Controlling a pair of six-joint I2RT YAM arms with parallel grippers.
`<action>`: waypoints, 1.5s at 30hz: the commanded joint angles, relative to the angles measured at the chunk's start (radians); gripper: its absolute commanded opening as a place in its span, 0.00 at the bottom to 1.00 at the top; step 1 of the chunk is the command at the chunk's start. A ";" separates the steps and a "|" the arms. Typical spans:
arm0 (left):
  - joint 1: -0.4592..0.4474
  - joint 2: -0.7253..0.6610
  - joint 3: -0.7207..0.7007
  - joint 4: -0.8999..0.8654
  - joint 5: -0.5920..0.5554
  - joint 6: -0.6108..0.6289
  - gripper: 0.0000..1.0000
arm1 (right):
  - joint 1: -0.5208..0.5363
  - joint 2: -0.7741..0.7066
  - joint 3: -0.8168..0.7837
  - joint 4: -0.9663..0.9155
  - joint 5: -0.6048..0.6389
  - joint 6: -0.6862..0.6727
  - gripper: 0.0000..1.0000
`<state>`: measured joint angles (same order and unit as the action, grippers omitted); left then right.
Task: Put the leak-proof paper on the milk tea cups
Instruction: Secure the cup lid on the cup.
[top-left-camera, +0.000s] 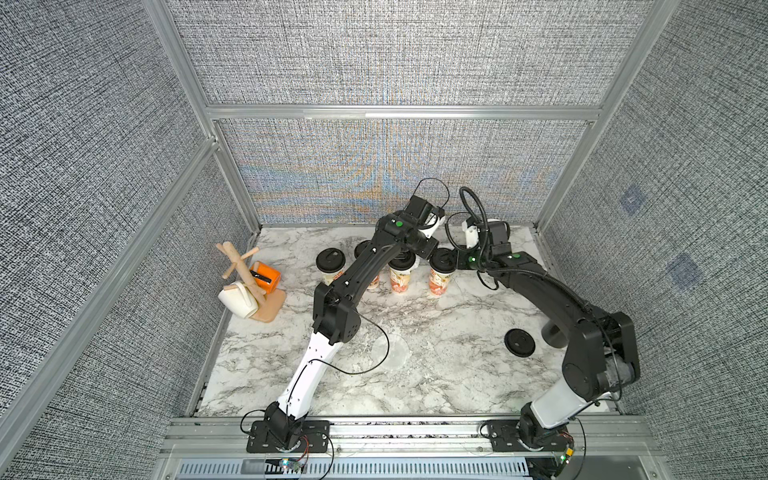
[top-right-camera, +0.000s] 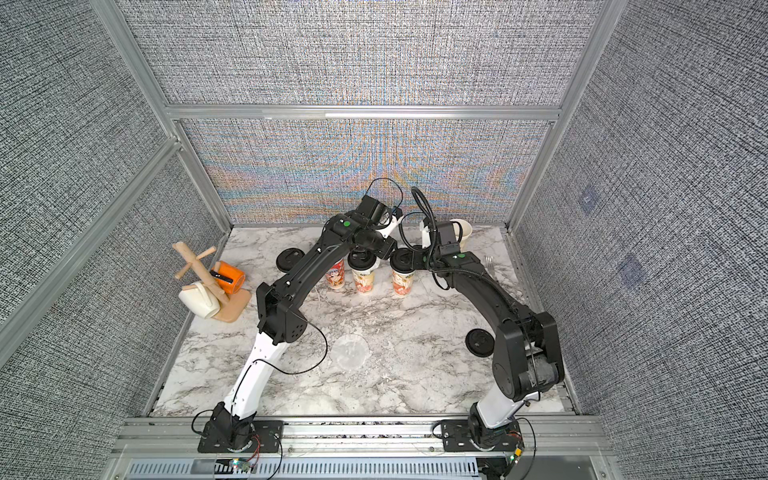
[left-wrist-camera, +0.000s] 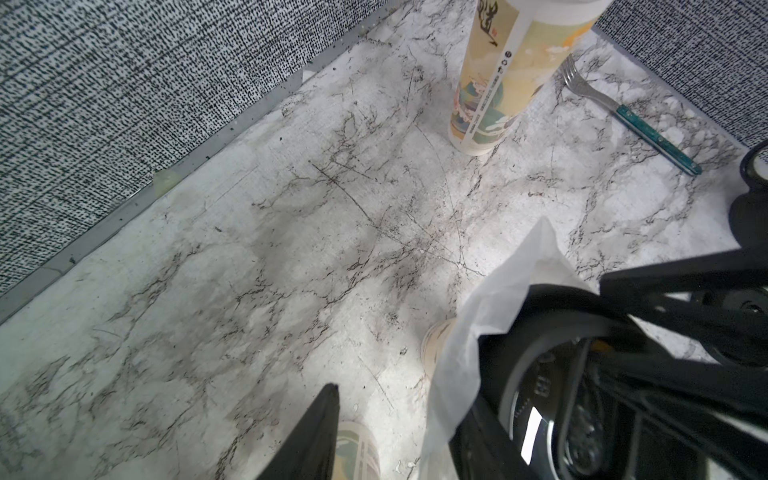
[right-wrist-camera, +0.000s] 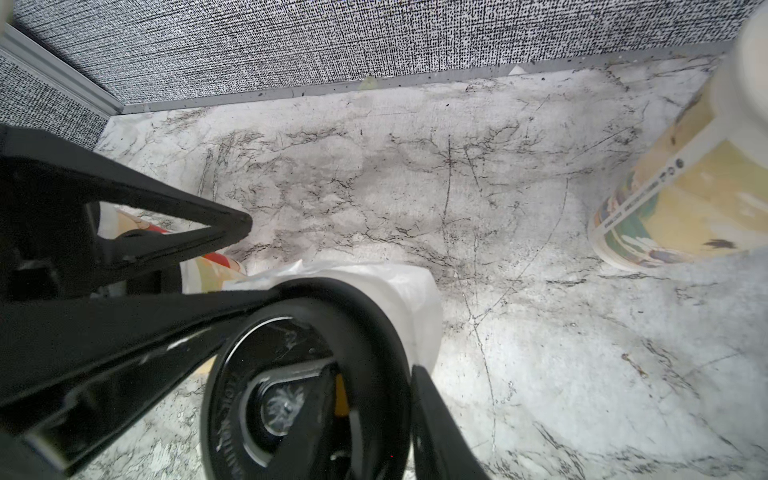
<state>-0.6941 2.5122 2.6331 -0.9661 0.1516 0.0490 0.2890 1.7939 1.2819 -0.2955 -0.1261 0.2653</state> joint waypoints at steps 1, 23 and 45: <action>-0.016 0.047 -0.024 -0.167 -0.027 0.029 0.49 | 0.006 0.015 -0.027 -0.253 -0.024 -0.022 0.31; -0.028 -0.044 0.024 -0.102 -0.119 0.026 0.80 | 0.008 0.000 -0.027 -0.247 -0.027 -0.009 0.31; -0.024 -0.210 -0.042 0.130 -0.184 -0.049 0.88 | 0.021 0.012 0.044 -0.257 -0.033 -0.002 0.36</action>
<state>-0.7177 2.3264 2.6118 -0.8623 -0.0238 0.0174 0.3084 1.7962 1.3174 -0.3504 -0.1734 0.2779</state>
